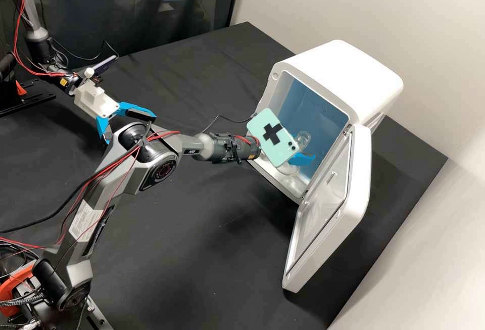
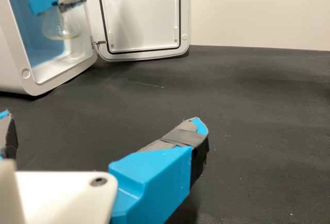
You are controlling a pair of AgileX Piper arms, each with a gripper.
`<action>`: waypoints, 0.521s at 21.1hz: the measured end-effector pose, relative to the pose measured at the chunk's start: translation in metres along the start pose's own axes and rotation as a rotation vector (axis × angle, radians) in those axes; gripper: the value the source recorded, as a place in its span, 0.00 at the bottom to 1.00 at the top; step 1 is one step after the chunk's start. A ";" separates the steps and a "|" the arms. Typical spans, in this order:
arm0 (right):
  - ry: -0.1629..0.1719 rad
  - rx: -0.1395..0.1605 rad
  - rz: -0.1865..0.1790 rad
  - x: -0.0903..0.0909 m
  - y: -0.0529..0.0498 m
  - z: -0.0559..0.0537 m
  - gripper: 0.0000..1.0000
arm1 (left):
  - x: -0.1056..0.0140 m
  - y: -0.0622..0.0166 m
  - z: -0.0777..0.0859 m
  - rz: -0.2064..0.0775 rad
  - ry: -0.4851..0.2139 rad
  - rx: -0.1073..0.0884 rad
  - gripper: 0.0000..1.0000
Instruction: Place the flask in the incubator
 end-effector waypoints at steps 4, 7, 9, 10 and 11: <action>-0.017 0.010 0.007 0.009 0.008 -0.011 0.00 | 0.002 0.0000 -0.002 0.003 0.014 -0.007 1.00; -0.022 0.027 0.023 0.013 0.012 -0.021 0.00 | 0.004 -0.0007 -0.003 0.000 0.017 -0.010 1.00; -0.024 0.018 0.026 0.018 0.011 -0.033 0.00 | 0.005 0.0002 -0.002 0.004 0.013 -0.008 1.00; -0.030 0.016 0.024 0.021 0.009 -0.037 0.00 | 0.006 0.0007 -0.002 0.006 0.011 -0.007 1.00; -0.032 -0.005 0.018 0.025 0.005 -0.042 0.00 | 0.006 0.0003 -0.002 0.004 0.011 -0.008 1.00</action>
